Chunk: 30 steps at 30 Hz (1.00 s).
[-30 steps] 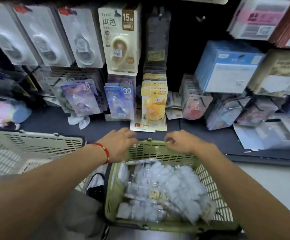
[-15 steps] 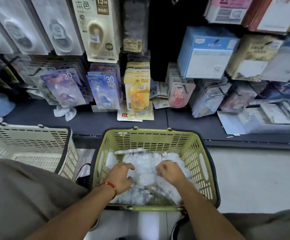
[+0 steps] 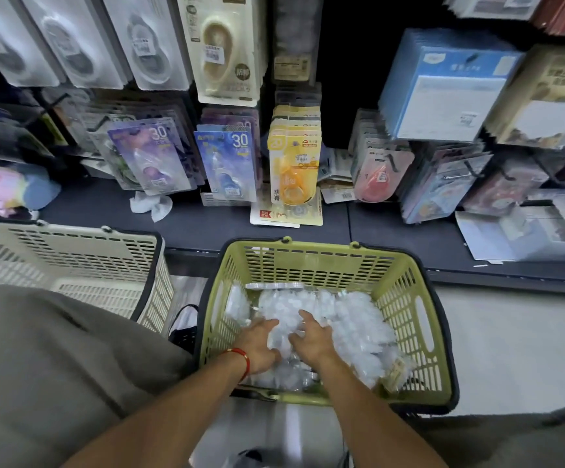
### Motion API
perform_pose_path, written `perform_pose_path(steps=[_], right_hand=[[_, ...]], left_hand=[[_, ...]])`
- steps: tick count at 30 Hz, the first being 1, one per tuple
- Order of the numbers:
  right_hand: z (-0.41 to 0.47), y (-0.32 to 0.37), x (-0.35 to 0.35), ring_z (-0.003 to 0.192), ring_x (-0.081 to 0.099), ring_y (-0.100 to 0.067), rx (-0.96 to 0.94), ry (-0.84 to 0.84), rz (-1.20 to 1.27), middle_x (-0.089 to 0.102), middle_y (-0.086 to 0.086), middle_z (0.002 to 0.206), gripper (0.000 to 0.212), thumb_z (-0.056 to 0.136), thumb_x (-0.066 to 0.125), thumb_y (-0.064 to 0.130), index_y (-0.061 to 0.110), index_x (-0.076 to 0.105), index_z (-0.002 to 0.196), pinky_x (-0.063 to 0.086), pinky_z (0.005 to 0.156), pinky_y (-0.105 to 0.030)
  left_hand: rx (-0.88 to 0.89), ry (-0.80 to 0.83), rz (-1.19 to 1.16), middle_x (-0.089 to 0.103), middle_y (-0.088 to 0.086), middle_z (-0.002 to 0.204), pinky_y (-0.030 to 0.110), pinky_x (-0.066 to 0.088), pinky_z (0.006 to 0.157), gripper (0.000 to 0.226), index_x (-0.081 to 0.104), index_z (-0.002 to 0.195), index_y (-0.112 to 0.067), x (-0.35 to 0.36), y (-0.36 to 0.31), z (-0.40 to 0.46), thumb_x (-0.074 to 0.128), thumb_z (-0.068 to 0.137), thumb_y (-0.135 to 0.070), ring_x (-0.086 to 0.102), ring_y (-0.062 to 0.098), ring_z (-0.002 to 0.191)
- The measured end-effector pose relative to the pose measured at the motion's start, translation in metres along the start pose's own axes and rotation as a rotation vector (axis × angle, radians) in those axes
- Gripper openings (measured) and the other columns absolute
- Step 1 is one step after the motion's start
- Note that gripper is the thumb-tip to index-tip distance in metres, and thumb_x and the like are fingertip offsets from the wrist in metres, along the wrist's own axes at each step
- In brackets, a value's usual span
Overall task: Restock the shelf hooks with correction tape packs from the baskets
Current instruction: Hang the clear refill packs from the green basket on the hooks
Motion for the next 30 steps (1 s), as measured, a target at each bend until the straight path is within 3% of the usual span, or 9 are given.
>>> perform_pose_path(steps=[2,4,6,10,14,20,24,27,30], right_hand=[[0.001,-0.006,0.000,0.130,0.058,-0.028,0.004,0.024,0.258,0.065,-0.011,0.135,0.061,0.097,0.061,-0.002,0.018,0.049,0.154,0.053,0.106,-0.039],[-0.002,-0.007,-0.007,0.111,0.068,-0.021,-0.037,0.134,0.457,0.072,-0.008,0.122,0.058,0.093,0.057,-0.018,0.009,0.059,0.144,0.059,0.084,-0.025],[-0.003,-0.002,-0.019,0.104,0.070,-0.015,-0.124,0.179,0.439,0.075,-0.010,0.119,0.047,0.095,0.056,-0.017,0.006,0.065,0.135,0.054,0.078,-0.014],[0.012,-0.010,-0.061,0.138,0.053,-0.025,-0.182,-0.289,-0.214,0.058,-0.008,0.148,0.046,0.100,0.064,0.017,0.020,0.059,0.145,0.045,0.112,-0.036],[0.017,-0.065,-0.088,0.160,0.009,-0.035,0.101,-0.127,-0.532,0.005,-0.008,0.175,0.084,0.101,0.059,0.050,0.033,0.010,0.166,0.015,0.127,-0.049],[0.024,-0.069,-0.095,0.147,0.036,-0.035,0.100,-0.232,-0.520,0.037,-0.009,0.163,0.072,0.101,0.061,0.040,0.023,0.025,0.161,0.031,0.119,-0.049],[0.015,-0.063,-0.116,0.109,0.067,-0.032,0.049,-0.376,-0.490,0.068,-0.014,0.118,0.041,0.106,0.053,0.028,0.009,0.046,0.142,0.054,0.098,-0.045],[0.003,-0.064,-0.135,0.094,0.068,-0.031,-0.002,-0.328,-0.275,0.071,-0.013,0.109,0.037,0.102,0.059,0.016,0.012,0.055,0.138,0.054,0.078,-0.037],[-0.010,-0.058,-0.142,0.076,0.064,-0.021,-0.098,-0.324,-0.171,0.071,-0.007,0.096,0.028,0.099,0.060,0.008,0.018,0.065,0.125,0.044,0.062,-0.028]], left_hand=[[-0.028,0.065,-0.036,0.016,0.006,0.173,0.032,0.027,0.124,0.079,0.023,0.165,-0.022,-0.002,0.000,0.012,0.066,0.100,-0.035,0.025,0.025,0.157],[-0.059,0.068,-0.037,0.036,0.009,0.164,0.032,0.038,0.114,0.077,0.035,0.158,-0.017,-0.003,-0.005,0.020,0.069,0.096,-0.046,0.041,0.029,0.148],[-0.071,-0.042,0.051,0.054,0.011,0.146,0.037,0.051,0.104,0.056,0.047,0.144,-0.018,-0.002,-0.008,0.026,0.071,0.096,-0.035,0.058,0.031,0.128],[-0.089,-0.212,0.077,0.065,0.017,0.130,0.043,0.057,0.095,0.055,0.048,0.146,-0.017,0.001,-0.007,0.027,0.049,0.096,0.006,0.065,0.034,0.115],[-0.134,-0.305,-0.199,0.069,0.014,0.114,0.033,0.054,0.077,0.048,0.054,0.144,-0.018,0.002,-0.009,0.020,0.055,0.097,-0.006,0.067,0.032,0.095],[-0.161,-0.300,-0.565,0.070,0.000,0.087,0.022,0.050,0.060,0.037,0.064,0.129,-0.022,0.007,-0.014,0.011,0.062,0.094,-0.007,0.063,0.016,0.069],[-0.186,-0.250,-0.721,0.074,0.005,0.102,0.034,0.056,0.085,0.029,0.066,0.116,-0.024,0.003,-0.015,0.010,0.066,0.093,-0.006,0.070,0.027,0.097],[-0.189,-0.210,-0.860,0.069,0.001,0.121,0.030,0.049,0.090,0.049,0.059,0.138,-0.019,0.003,-0.021,0.009,0.067,0.093,-0.002,0.065,0.024,0.109],[-0.217,-0.184,-0.996,0.073,0.001,0.102,0.023,0.053,0.057,0.051,0.057,0.141,-0.015,0.006,-0.027,0.008,0.065,0.093,0.000,0.070,0.019,0.082]])
Point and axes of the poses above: each hand's wrist, its own z-axis towards the middle knuckle, its own x-axis out of the palm, y = z × x, the point moved 2 cm from there along z, towards the middle knuckle
